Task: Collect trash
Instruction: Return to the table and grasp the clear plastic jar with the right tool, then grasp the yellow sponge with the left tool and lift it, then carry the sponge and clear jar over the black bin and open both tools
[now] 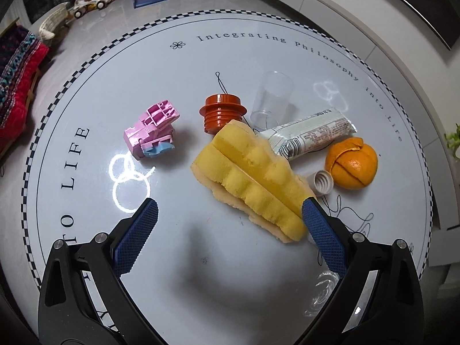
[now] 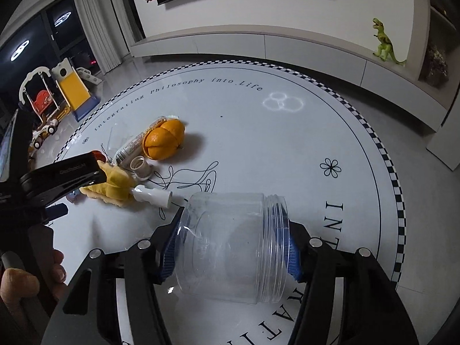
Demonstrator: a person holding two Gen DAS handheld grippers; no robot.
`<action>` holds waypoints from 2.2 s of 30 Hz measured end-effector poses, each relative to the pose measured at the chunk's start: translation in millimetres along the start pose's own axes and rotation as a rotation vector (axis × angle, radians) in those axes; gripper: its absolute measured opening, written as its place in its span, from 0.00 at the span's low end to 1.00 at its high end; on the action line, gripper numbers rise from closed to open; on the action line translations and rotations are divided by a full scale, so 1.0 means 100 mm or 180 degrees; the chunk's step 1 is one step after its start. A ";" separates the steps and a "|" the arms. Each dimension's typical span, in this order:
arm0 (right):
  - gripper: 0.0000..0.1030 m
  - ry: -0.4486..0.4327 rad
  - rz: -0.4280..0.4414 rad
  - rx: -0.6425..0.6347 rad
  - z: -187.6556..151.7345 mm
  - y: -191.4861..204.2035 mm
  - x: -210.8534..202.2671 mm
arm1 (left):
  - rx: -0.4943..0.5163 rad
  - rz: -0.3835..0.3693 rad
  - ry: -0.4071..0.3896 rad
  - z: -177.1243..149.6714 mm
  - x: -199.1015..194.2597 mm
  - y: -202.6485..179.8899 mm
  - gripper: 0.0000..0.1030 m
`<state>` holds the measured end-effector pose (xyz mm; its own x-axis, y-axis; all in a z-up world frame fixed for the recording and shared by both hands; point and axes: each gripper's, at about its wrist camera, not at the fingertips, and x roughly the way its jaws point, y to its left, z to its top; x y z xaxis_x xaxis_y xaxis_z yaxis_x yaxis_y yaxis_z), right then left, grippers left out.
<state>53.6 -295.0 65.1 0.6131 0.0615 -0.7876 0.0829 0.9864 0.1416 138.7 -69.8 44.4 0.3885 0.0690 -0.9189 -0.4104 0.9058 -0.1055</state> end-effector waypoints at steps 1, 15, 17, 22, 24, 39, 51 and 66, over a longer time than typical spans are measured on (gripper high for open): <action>0.59 -0.0010 0.0003 -0.0015 0.03 0.00 0.01 | -0.0028 0.0034 0.0024 0.01 0.04 -0.02 0.94; 0.59 -0.0140 0.0090 0.0048 0.24 -0.09 0.02 | -0.0207 -0.0577 0.0191 0.18 0.35 -0.16 0.77; 0.59 -0.0151 0.0086 0.0048 0.23 -0.08 -0.01 | -0.0134 -0.0704 0.0183 0.16 0.34 -0.16 0.73; 0.59 -0.0172 0.0137 0.0040 0.18 -0.03 -0.11 | -0.0009 -0.0949 0.0210 0.09 0.21 -0.07 0.71; 0.59 -0.0180 0.0150 0.0038 0.15 0.01 -0.16 | 0.0106 -0.0959 0.0132 0.02 0.08 -0.03 0.71; 0.59 -0.0248 0.0300 -0.0134 -0.08 0.57 -0.60 | 0.0295 -0.0874 -0.0400 -0.44 -0.73 0.88 0.71; 0.59 -0.0031 0.0669 -0.0509 -0.45 1.45 -0.75 | 0.0409 -0.0516 -0.0839 -0.84 -1.20 1.88 0.71; 0.59 0.0418 0.1427 -0.1407 -1.17 2.95 -0.88 | -0.0100 0.0111 -0.0959 -1.23 -1.34 3.37 0.72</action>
<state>-67.5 8.6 105.8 0.4095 0.4731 -0.7801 -0.5080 0.8285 0.2358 -153.5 174.9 85.1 0.5989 0.2251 -0.7685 -0.4514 0.8876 -0.0918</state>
